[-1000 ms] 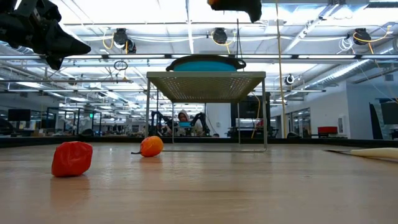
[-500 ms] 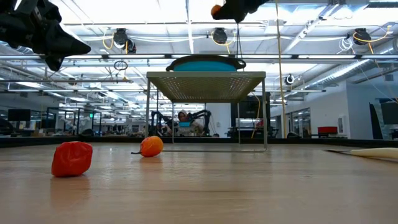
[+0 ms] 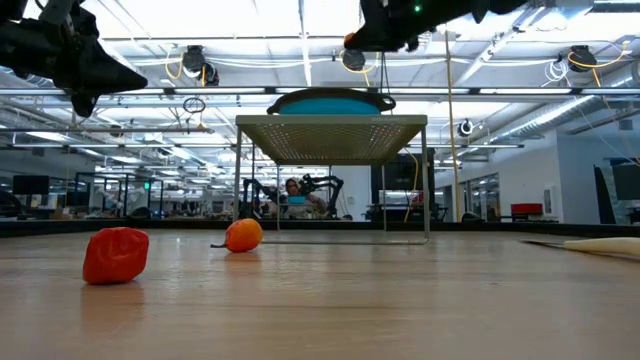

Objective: Pick & Place Fruit
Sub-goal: Put the peach into the blue strainer bowl on the shelf

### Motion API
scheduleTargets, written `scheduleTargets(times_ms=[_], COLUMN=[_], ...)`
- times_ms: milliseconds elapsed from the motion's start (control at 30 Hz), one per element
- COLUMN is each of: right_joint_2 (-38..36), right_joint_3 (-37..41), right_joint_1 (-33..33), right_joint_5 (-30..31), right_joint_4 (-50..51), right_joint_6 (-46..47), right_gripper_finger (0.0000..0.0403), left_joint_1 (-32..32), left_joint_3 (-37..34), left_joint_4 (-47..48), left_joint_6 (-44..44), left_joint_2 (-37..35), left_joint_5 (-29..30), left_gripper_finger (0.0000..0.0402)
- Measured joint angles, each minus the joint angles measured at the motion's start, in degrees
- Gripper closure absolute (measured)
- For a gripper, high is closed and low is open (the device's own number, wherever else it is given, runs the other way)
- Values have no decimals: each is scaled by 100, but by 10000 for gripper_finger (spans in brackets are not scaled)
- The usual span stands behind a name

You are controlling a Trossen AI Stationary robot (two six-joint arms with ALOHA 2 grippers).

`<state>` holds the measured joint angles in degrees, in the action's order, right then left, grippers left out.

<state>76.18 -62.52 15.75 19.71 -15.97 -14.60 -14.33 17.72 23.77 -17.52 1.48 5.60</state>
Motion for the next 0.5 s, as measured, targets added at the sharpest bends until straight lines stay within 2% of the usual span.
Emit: scheduleTargets(times_ms=[267,500], right_joint_2=[0,0], right_joint_3=[0,0], right_joint_1=[793,1055], right_joint_5=[-759,-1239], right_joint_4=[141,512], right_joint_6=[1845,2430], right_gripper_finger=[283,289], left_joint_1=[0,2], left_joint_3=[0,0], left_joint_4=[2,2], left_joint_6=[-275,-284], left_joint_2=[-1,0], left_joint_5=[249,407], left_gripper_finger=[385,385])
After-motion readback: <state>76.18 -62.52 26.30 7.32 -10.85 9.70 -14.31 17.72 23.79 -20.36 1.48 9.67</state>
